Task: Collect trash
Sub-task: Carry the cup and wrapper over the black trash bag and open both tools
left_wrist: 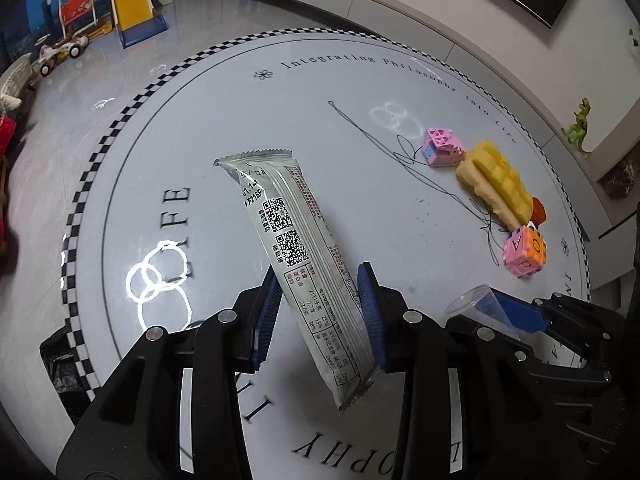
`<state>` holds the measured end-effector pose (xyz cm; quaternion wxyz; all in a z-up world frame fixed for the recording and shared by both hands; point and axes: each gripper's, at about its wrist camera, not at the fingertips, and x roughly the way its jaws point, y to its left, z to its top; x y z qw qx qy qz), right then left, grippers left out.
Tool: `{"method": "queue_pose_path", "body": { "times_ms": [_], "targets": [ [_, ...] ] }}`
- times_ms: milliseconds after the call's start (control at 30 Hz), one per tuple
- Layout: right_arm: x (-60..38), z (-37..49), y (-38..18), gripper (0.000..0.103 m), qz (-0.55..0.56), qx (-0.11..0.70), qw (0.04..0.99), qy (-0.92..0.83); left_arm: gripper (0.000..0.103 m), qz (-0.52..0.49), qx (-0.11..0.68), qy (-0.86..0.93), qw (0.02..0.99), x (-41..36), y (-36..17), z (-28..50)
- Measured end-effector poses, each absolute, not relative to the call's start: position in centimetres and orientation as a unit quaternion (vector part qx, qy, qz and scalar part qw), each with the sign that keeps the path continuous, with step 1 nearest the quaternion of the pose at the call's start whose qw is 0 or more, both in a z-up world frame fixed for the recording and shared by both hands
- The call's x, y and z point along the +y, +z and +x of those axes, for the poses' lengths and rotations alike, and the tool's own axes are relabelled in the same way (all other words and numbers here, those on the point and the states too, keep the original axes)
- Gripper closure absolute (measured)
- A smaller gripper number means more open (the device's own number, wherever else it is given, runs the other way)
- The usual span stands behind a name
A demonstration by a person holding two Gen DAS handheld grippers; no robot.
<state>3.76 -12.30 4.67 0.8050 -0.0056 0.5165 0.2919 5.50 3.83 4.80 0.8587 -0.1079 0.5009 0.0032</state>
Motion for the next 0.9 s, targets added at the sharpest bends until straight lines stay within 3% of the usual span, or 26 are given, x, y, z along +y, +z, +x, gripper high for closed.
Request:
{"method": "queue_pose_path", "body": {
  "times_ms": [500,900],
  "targets": [
    [-3.6,-3.4,5.3,0.066,-0.049,0.505,0.787,0.351,0.064,-0.119,0.463,0.077,0.875,13.5,6.1,-7.0],
    [5.5,-11.7,4.8,0.066,-0.088,0.5,0.743,0.436,0.064,-0.159,0.463,0.162,0.857,21.8,3.0,-16.4]
  ]
}}
